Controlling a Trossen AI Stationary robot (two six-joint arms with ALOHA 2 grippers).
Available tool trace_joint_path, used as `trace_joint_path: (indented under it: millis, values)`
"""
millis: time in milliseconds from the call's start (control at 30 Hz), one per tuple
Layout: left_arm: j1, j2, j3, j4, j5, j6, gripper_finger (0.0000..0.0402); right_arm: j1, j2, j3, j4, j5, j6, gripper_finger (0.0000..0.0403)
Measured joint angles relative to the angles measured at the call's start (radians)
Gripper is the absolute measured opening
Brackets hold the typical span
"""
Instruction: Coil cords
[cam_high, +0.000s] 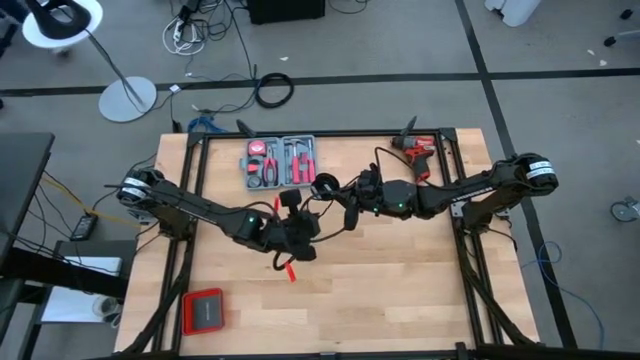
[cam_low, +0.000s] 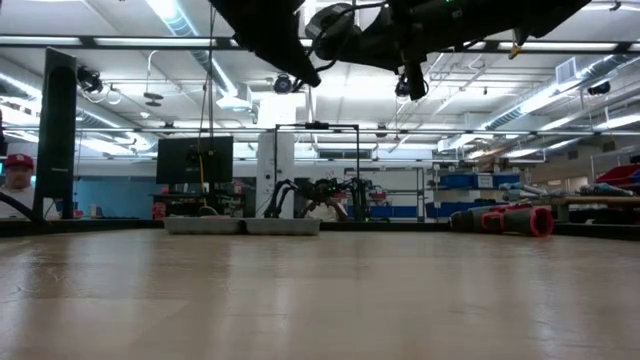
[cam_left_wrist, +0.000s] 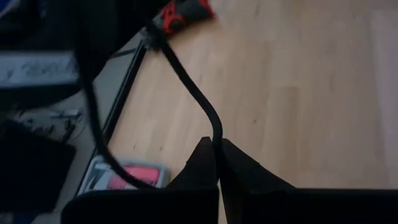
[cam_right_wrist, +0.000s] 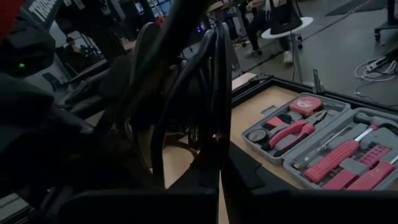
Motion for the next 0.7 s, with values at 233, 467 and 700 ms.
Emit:
trace_joint_path:
  millis: [233,467,700]
  values:
    - [-0.027,0.001,0.001,-0.163,-0.062,-0.095,0.0001,0.0,0.0,0.0,-0.03,-0.001,-0.005,0.0]
    - [-0.055,0.001,0.001,-0.328,-0.157,-0.133,0.0001,0.0,0.0,0.0,-0.049,-0.003,0.0,0.0]
    - [-0.078,0.001,0.007,-0.385,-0.216,-0.073,0.0001,0.014,-0.001,0.0,-0.087,-0.007,0.002,0.0]
